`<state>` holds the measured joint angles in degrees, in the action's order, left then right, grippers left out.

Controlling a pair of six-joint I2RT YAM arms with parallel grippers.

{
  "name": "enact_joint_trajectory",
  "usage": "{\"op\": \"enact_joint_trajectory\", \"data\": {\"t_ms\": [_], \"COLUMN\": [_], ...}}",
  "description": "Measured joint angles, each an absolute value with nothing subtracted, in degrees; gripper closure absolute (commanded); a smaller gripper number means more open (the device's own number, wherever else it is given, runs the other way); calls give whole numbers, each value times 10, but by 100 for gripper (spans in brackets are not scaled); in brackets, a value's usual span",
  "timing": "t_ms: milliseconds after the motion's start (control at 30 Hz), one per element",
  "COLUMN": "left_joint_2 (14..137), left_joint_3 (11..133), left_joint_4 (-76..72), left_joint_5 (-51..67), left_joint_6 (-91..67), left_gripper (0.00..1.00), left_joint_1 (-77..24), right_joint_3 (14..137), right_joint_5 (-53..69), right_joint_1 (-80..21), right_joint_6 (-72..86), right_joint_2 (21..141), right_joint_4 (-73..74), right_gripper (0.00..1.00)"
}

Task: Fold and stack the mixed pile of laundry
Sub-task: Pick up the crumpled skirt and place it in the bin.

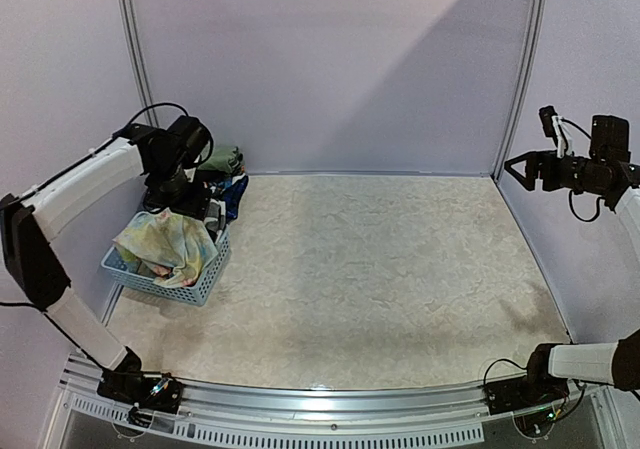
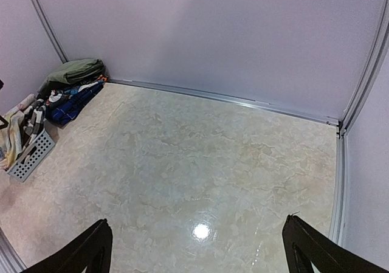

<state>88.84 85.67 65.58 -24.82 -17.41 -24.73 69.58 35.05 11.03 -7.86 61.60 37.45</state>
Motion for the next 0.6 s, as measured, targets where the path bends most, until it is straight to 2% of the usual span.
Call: {"op": "enact_joint_trajectory", "data": {"t_ms": [67, 133, 233, 267, 400, 600], "left_joint_2": [922, 951, 982, 988, 994, 986], "left_joint_3": [857, 858, 876, 886, 940, 1082], "left_joint_4": [654, 652, 654, 655, 667, 693], "left_joint_5": [-247, -247, -247, -247, -248, -237], "left_joint_6": [-176, -175, -172, -171, -166, -145], "left_gripper": [27, 49, 90, 100, 100, 100], "left_joint_1": [-231, -211, -194, -191, -191, -201], "right_joint_3": [693, 693, 693, 693, 693, 693], "right_joint_5": [352, 355, 362, 364, 373, 381], "right_joint_1": [110, 110, 110, 110, 110, 110], "right_joint_6": [-79, -79, -79, -79, -79, -79], "right_joint_2": [616, 617, 617, 617, 619, 639], "right_joint_4": [373, 373, 372, 372, 372, 371], "right_gripper": [1, 1, 1, 1, 1, 1]}}
